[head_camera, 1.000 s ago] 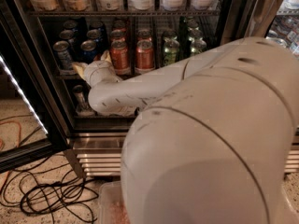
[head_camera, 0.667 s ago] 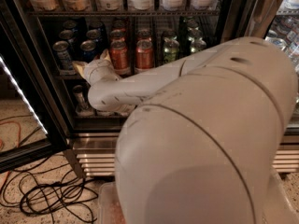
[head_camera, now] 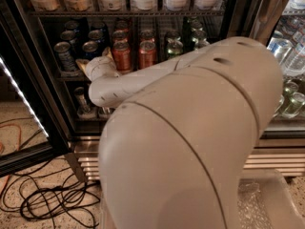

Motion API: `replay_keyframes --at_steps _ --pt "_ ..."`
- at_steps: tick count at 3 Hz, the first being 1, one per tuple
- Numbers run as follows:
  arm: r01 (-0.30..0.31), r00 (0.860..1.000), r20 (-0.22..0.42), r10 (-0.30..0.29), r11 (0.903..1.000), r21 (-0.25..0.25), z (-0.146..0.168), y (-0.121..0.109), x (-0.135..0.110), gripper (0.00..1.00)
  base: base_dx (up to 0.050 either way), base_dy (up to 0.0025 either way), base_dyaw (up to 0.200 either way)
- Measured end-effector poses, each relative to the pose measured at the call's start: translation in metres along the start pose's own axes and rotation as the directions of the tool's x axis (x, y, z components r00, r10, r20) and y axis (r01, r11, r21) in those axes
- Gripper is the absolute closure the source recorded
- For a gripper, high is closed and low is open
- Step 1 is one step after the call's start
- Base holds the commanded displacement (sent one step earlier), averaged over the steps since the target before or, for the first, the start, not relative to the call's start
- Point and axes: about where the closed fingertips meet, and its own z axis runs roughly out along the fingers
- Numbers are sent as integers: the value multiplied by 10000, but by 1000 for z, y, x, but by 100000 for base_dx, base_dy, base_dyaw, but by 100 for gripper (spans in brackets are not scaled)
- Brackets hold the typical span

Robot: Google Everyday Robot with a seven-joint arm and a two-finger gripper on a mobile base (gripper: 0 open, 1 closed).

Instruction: Pick pepsi can from middle shelf of fridge

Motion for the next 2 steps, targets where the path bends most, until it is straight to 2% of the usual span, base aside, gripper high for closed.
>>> replay_keyframes --at_steps 1,2 --pt "183 9998 -98 -181 9996 227 10 -9 2 24 0 0 0" --pt "124 9999 -39 -124 9999 76 11 -12 6 43 0 0 0"
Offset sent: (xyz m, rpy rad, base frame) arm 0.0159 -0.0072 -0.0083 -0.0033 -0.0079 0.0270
